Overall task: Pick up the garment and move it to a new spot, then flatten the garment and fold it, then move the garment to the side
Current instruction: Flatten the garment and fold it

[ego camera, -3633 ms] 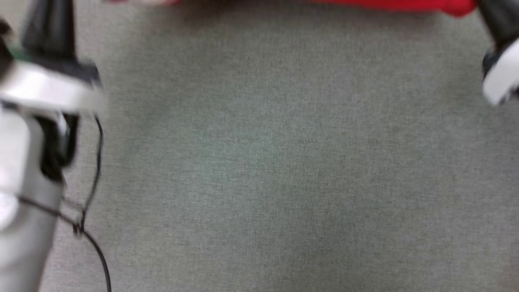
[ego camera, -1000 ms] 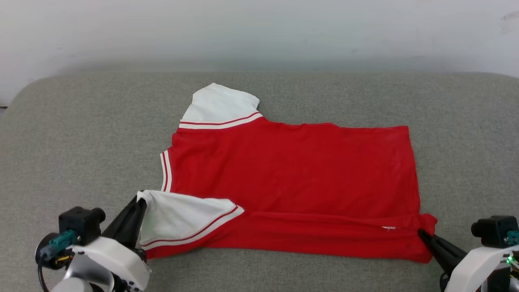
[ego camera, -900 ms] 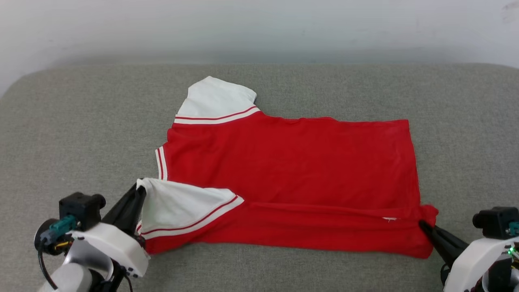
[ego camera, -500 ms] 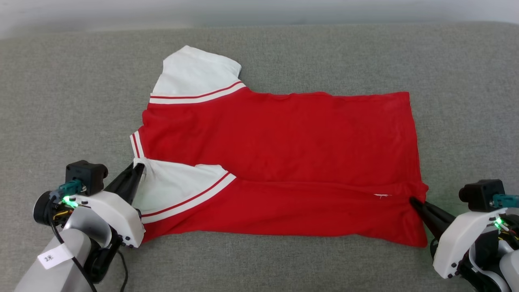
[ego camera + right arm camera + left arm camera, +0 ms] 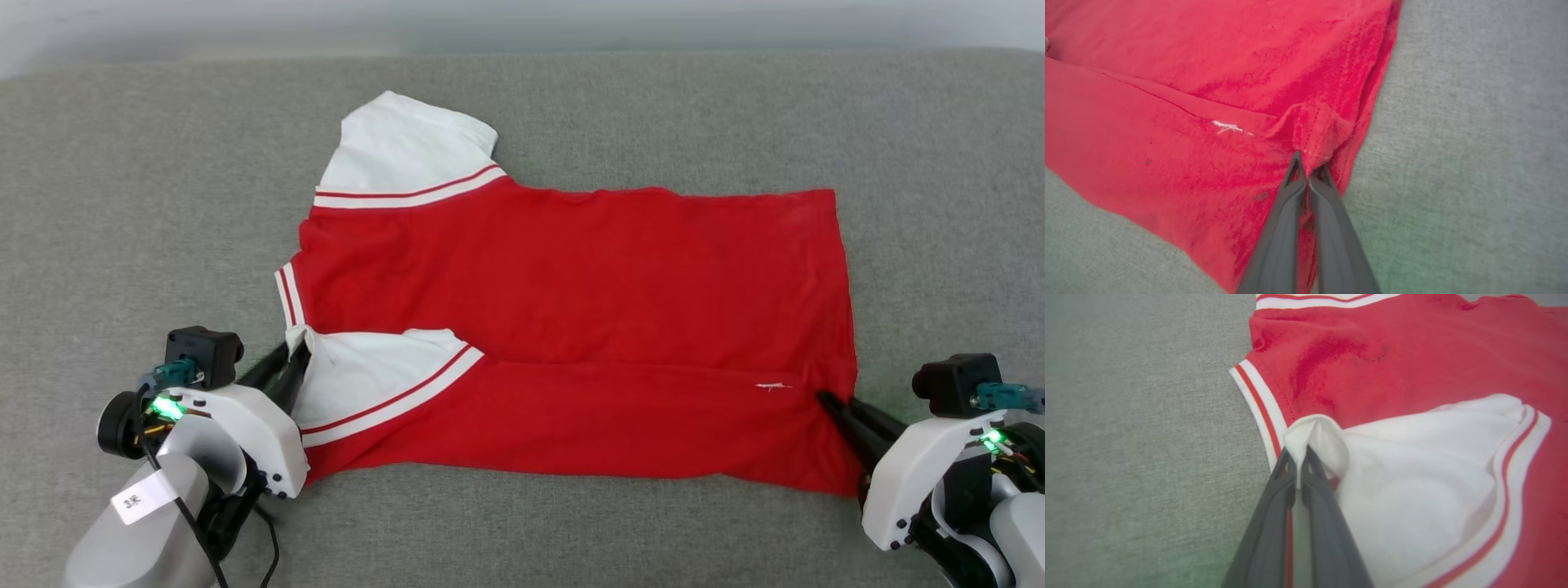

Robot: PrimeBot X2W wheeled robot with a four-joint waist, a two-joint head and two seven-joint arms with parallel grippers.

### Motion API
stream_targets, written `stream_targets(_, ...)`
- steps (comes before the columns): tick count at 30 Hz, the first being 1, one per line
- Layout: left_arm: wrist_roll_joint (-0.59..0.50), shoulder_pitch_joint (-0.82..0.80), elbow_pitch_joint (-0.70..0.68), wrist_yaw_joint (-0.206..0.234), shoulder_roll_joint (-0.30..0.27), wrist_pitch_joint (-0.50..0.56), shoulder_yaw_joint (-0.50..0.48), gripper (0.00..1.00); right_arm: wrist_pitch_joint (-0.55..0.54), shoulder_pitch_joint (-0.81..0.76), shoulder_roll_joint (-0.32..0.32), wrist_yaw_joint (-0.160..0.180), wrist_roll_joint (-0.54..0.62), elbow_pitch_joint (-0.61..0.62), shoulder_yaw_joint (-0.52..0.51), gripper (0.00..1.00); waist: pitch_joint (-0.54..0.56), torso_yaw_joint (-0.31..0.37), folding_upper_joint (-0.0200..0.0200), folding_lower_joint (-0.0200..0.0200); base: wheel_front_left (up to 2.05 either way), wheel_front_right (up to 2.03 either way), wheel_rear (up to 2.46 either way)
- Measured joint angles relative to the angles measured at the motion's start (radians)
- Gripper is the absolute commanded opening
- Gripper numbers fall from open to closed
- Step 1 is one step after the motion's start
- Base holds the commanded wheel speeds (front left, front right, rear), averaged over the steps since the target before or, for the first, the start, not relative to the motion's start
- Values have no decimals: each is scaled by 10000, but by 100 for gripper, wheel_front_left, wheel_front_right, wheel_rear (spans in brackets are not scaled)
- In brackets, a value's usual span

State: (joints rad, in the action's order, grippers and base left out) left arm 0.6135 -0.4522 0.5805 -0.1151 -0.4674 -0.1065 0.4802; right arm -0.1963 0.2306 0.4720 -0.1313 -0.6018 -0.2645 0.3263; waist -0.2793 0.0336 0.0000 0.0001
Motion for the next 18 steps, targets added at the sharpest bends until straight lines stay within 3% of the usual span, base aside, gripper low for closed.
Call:
stream_targets(9, 136, -449, -69, -82, -357, 253, 267, 100, 362, -420, -19, 2, 261, 533, -617, 100, 771, -356, 0, -1, 0, 0, 0)
stream_targets(18, 1241, -974, -1342, -128, -1223, 2986, 940, 100, 144, -817, -148, 2, 721, 1122, -995, 100, 1371, -683, 0, -1, 0, 0, 0)
